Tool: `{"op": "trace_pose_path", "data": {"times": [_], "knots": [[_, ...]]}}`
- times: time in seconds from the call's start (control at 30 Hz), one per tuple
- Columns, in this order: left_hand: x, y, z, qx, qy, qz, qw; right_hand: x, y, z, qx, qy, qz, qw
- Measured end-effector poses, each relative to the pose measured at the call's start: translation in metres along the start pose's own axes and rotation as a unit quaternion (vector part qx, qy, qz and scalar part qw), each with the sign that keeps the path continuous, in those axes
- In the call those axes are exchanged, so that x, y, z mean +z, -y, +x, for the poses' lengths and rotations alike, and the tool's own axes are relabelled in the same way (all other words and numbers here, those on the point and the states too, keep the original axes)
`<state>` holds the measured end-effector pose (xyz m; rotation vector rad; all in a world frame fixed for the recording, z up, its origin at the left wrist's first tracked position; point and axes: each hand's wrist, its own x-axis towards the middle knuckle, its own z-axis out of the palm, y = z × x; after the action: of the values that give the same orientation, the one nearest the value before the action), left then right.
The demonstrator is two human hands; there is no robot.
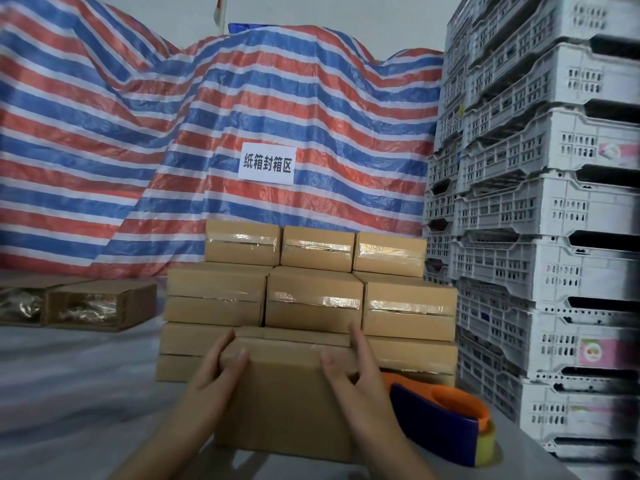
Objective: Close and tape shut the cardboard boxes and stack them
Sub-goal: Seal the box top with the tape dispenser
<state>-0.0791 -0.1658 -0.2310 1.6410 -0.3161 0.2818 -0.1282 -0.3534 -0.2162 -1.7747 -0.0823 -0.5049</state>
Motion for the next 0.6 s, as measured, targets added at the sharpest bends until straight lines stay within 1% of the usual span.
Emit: {"op": "trace_pose_path", "data": {"times": [0.13,0.27,0.37,0.47,0.6], "knots": [[0.003,0.007,-0.006,-0.038,0.001,-0.023,0.999,0.001,-0.012,-0.004,0.021,-0.008,0.015,1.0],[0.0,0.02,-0.01,-0.057,0.003,-0.001,0.998,0.005,-0.029,-0.008,0.064,-0.004,0.01,0.998],[-0.002,0.02,-0.009,-0.067,0.004,0.006,0.998,0.005,-0.029,-0.009,0.091,-0.007,-0.011,0.996],[-0.003,0.018,-0.01,-0.06,0.015,-0.01,0.998,0.002,-0.029,-0.013,0.089,0.002,-0.017,0.996],[-0.005,0.019,-0.014,-0.033,0.006,-0.025,0.999,0.0,-0.031,-0.017,0.069,0.019,-0.031,0.997]]}}
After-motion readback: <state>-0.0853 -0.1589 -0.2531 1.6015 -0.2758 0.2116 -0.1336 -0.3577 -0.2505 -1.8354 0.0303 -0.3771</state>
